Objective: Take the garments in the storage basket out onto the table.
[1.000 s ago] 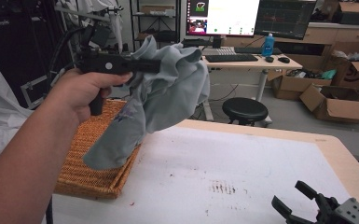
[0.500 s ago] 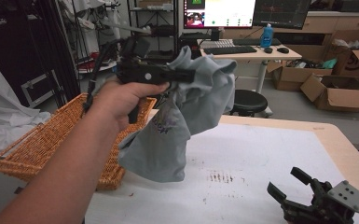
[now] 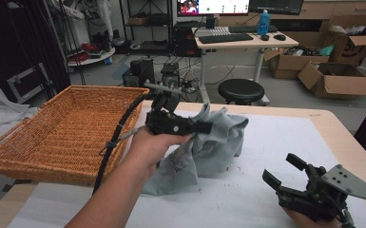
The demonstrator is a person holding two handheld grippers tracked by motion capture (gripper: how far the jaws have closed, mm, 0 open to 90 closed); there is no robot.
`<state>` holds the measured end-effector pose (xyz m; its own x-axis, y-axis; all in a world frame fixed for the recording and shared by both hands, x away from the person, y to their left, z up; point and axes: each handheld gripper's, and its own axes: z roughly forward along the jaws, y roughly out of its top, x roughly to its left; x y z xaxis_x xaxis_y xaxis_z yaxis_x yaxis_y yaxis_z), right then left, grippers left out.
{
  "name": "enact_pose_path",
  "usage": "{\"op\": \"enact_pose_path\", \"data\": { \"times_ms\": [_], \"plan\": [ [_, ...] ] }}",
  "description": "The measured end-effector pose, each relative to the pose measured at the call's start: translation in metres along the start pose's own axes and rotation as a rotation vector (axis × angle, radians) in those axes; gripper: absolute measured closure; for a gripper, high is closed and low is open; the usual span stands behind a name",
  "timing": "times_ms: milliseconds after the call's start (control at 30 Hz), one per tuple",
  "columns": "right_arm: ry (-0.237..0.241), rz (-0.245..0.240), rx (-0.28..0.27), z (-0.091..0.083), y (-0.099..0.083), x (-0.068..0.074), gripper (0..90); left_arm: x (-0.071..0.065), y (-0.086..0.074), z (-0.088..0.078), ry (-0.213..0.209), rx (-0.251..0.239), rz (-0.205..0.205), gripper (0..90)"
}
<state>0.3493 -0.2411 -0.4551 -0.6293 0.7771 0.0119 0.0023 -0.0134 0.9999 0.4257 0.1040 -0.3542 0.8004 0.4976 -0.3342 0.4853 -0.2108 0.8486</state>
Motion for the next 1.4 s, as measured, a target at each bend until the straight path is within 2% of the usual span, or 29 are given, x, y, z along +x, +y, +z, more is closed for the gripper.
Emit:
{"op": "enact_pose_path", "data": {
  "times_ms": [67,100,133,167,233,267,300,433,467,500,533,567,633,667,700,767,833,933,1000,1033,1167,1400],
  "plan": [
    [0.000,0.001,0.000,0.000,0.000,0.000,10.9,0.001,-0.006,0.005,0.005,0.016,-0.005,80.1],
    [0.000,0.001,0.000,0.000,0.000,0.000,10.9,0.003,-0.016,0.016,0.015,0.039,-0.016,80.1],
    [0.000,0.000,0.000,0.000,0.000,0.000,10.9,0.003,-0.020,0.020,0.034,0.057,-0.009,80.0],
    [0.000,0.000,0.000,0.000,0.000,0.000,10.9,0.003,-0.020,0.020,0.034,0.057,-0.009,80.0],
    [0.000,0.000,0.000,0.000,0.000,0.000,10.9,0.004,-0.031,0.032,0.079,0.115,0.000,79.8],
    [0.000,0.000,-0.001,0.000,0.000,0.000,10.9,0.004,-0.031,0.032,0.079,0.115,0.000,79.6],
    [0.000,0.000,-0.001,0.000,0.000,0.000,10.9,0.006,-0.039,0.038,0.102,0.139,-0.007,79.4],
    [0.000,-0.001,-0.002,0.000,0.000,0.000,10.9,0.008,-0.047,0.041,0.096,0.147,-0.027,74.8],
    [0.000,-0.001,-0.002,0.000,0.000,0.000,10.9,0.008,-0.048,0.040,0.095,0.135,-0.038,74.8],
    [0.000,0.000,-0.002,0.000,0.000,0.000,10.9,0.008,-0.047,0.038,0.090,0.120,-0.056,58.6],
    [0.000,0.000,-0.002,0.000,0.000,0.000,10.9,0.008,-0.047,0.038,0.090,0.120,-0.056,49.9],
    [0.000,0.001,-0.002,0.000,0.000,0.000,10.9,0.007,-0.045,0.033,0.092,0.099,-0.061,42.8],
    [0.000,0.000,-0.002,0.000,0.000,0.000,10.8,0.005,-0.045,0.030,0.094,0.084,-0.060,34.3],
    [0.000,0.000,-0.002,0.000,0.000,0.000,10.8,0.001,-0.042,0.021,0.095,0.041,-0.055,31.0],
    [0.000,0.001,-0.002,0.000,0.000,0.000,10.8,0.001,-0.042,0.021,0.095,0.041,-0.055,29.1],
    [0.000,0.000,-0.002,0.000,0.000,0.000,10.7,-0.005,-0.037,0.007,0.112,-0.022,-0.031,27.0],
    [0.000,0.000,-0.003,0.000,0.000,0.000,10.6,-0.007,-0.033,-0.002,0.132,-0.066,-0.022,25.1],
    [0.000,0.001,-0.003,0.000,0.000,0.000,10.6,-0.008,-0.030,-0.012,0.154,-0.103,-0.009,24.4],
    [0.000,0.001,-0.004,0.000,0.000,0.000,10.6,-0.008,-0.028,-0.021,0.182,-0.137,0.011,23.0],
    [0.000,0.000,-0.004,0.000,0.000,0.000,10.6,-0.008,-0.027,-0.029,0.231,-0.172,0.043,22.7],
    [0.001,0.000,-0.004,0.000,0.000,0.000,10.6,-0.004,-0.029,-0.039,0.256,-0.181,0.072,20.7],
    [0.002,0.003,0.003,0.000,0.000,0.000,10.6,0.001,-0.035,-0.037,0.237,-0.151,0.071,20.4]
  ]
}}
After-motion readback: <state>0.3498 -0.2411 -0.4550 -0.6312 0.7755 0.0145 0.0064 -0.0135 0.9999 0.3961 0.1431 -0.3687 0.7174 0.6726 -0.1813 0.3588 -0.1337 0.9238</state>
